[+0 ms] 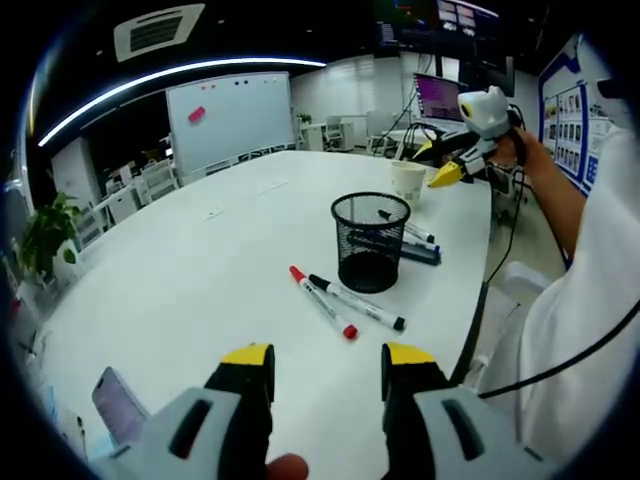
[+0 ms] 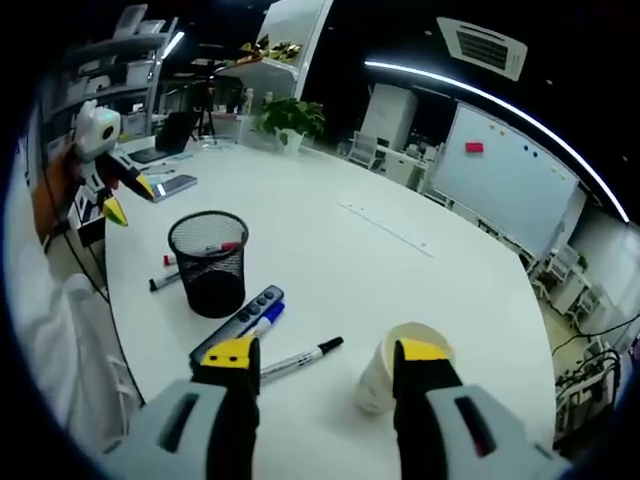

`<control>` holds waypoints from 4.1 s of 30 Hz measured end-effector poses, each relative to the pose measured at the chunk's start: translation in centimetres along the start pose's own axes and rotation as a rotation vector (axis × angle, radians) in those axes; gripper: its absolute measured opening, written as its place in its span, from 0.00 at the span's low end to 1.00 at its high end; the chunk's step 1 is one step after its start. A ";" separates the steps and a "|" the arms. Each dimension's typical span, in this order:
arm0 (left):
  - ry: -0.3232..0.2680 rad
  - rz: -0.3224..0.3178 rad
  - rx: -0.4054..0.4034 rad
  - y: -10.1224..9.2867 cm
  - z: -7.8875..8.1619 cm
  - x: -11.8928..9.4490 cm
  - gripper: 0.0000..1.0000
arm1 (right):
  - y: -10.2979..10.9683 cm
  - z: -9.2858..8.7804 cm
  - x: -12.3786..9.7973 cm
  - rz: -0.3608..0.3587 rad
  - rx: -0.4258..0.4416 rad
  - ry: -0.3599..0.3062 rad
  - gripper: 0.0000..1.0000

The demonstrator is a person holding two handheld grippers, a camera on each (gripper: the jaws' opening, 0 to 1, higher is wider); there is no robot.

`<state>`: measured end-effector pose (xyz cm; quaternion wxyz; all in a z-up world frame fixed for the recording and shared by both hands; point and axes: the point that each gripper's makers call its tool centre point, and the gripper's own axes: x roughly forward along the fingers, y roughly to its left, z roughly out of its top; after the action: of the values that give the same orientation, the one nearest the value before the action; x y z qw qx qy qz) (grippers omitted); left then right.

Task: Place the scattered laser pointers and whiteboard markers into the pen holder and stack the scattered paper cups together

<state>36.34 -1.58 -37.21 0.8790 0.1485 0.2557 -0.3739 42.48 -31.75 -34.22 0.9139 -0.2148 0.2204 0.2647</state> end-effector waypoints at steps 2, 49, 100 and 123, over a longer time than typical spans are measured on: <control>0.002 -0.001 0.001 0.0 0.0 0.0 0.44 | 0.0 0.0 0.0 -0.001 0.004 0.000 0.52; 0.004 -0.003 0.001 -0.2 -0.2 -0.1 0.44 | 4.2 -3.0 0.4 0.155 -0.035 0.088 0.51; 0.023 0.010 0.014 -0.3 -0.4 -0.1 0.38 | 4.5 -4.9 1.3 0.131 0.029 0.159 0.49; 0.035 0.013 0.017 -0.3 -0.7 -0.3 0.38 | 4.4 -4.9 2.1 0.113 0.019 0.147 0.48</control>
<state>35.70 -1.26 -37.62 0.8757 0.1641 0.2668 -0.3676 40.06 -30.02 -40.46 0.8807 -0.2124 0.3013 0.2974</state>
